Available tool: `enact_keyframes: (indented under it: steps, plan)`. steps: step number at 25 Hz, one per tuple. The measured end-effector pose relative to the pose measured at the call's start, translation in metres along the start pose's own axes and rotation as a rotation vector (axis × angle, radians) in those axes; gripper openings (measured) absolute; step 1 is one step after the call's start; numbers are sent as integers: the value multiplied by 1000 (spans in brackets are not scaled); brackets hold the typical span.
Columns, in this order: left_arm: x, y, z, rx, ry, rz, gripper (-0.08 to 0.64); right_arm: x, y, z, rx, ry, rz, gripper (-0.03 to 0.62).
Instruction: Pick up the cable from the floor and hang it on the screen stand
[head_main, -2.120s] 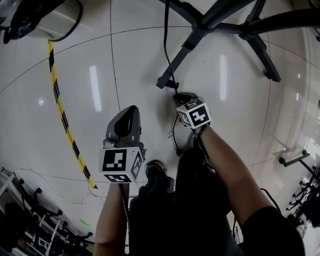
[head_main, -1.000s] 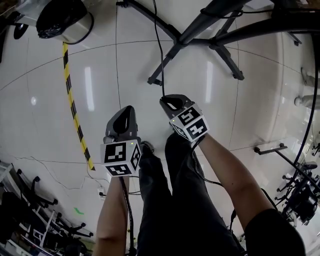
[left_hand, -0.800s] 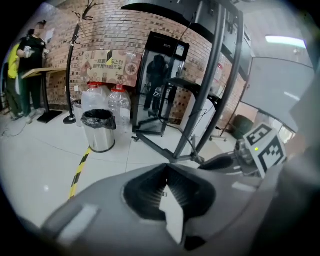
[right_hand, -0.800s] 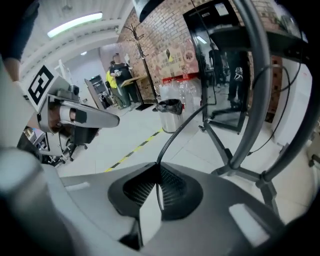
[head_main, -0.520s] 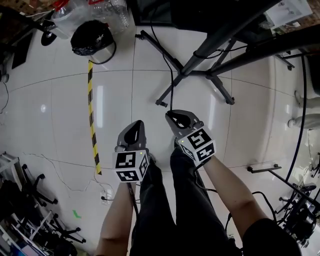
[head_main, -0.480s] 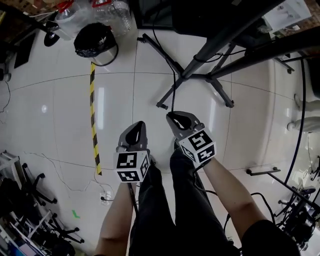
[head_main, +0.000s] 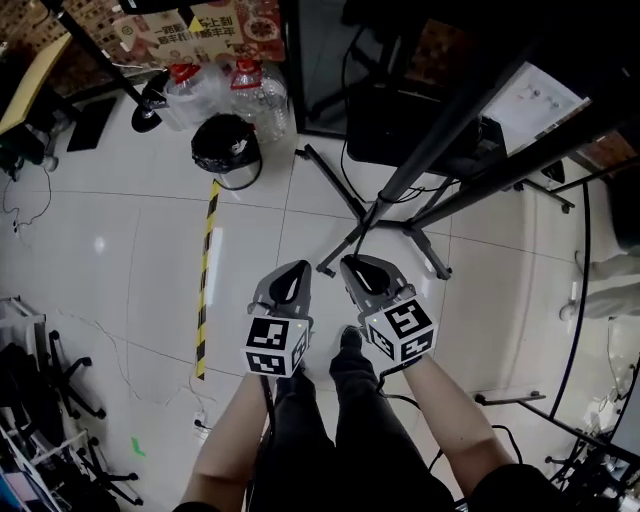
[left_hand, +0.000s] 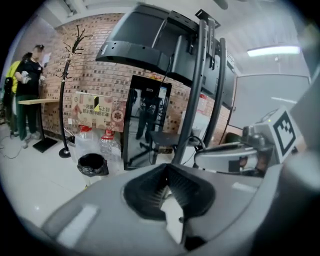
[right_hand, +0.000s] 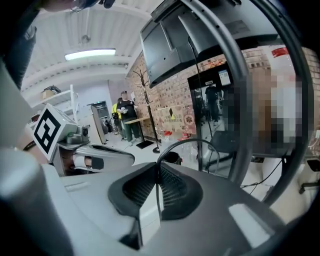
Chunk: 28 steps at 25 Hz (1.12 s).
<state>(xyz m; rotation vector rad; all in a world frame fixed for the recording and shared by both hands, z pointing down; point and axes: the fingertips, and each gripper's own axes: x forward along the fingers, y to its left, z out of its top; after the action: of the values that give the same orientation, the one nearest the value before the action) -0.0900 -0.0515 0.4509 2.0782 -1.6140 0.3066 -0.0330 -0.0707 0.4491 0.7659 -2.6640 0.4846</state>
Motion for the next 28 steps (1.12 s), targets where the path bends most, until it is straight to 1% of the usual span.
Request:
enact_keyframes:
  steps: [2,6,9,12,14,16,21,24,28]
  plan:
    - [-3,-8,23,2,-28,-15,5,-11,0,23,-32,-21,3,23]
    - [-19,-39,68,81,-76,-72,3,-41,7,72,-101,-52,9,23]
    - [-27,-49,102,111,-118,-92,5,-56,11,107,-127,-62,20,23]
    - [-33,-53,132,129,-156,-86,5,-65,20,126,-155,8,72,23]
    - [-36,-56,152,140,-184,-81,5,-71,26,137,-211,60,104,23]
    - [-39,-62,169,150,-212,-79,5,-79,31,151,-279,80,125,23]
    - [-47,-82,203,171,-268,-82,5,-97,41,193,-398,62,168,23]
    - [-46,-83,227,199,-279,-51,4,-103,43,222,-458,49,190,24]
    - [-49,-85,253,224,-302,-24,5,-113,37,252,-559,35,186,23]
